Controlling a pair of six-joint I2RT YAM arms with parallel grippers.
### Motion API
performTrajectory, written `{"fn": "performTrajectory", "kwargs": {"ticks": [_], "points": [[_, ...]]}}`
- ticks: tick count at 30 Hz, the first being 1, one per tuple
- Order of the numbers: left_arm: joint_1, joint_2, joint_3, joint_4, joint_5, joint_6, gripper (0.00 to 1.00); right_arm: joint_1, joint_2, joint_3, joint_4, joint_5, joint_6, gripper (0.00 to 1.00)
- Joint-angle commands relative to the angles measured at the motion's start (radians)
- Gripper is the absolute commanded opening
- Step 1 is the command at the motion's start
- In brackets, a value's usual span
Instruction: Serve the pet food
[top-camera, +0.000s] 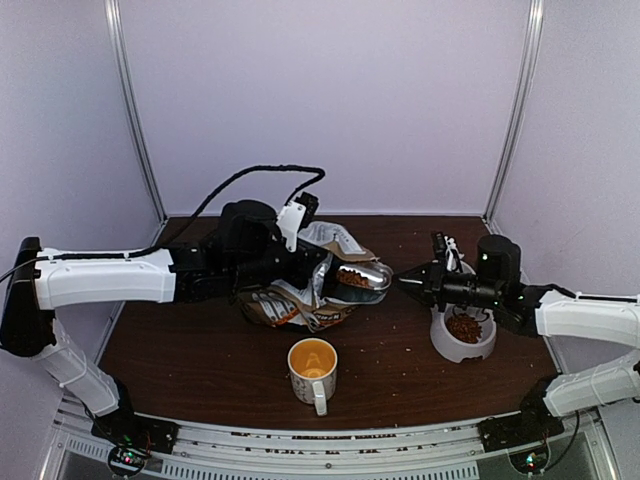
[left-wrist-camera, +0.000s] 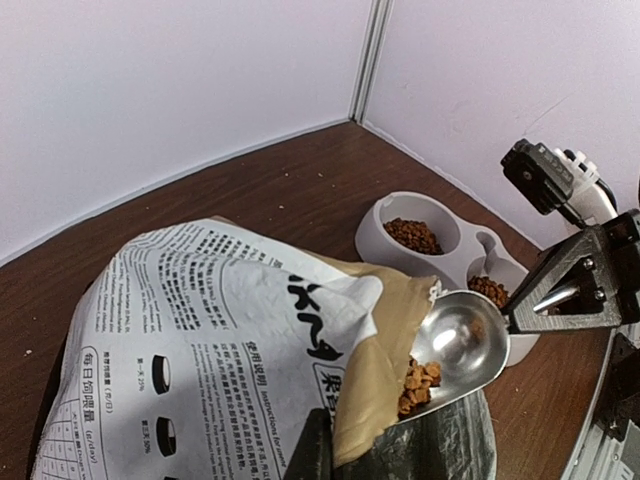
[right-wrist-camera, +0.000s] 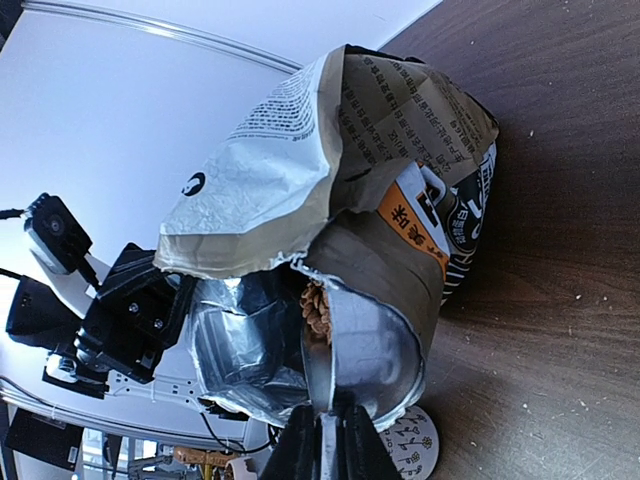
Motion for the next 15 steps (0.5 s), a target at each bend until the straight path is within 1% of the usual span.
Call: {"fn": "performTrajectory", "kwargs": {"ticks": [1,7,15], "points": [[0.020,-0.026,0.003,-0.010,-0.049,-0.032,0.00,-0.021,-0.066,-0.013,0.013,-0.044,0.044,0.00],[0.037,-0.019,0.045,-0.068,-0.080,-0.076,0.00,-0.035,-0.131,-0.014,-0.028,-0.087,0.052,0.00],[0.067,-0.011,0.071,-0.077,-0.084,-0.106,0.00,-0.045,-0.182,-0.008,-0.035,-0.131,0.078,0.00]]}}
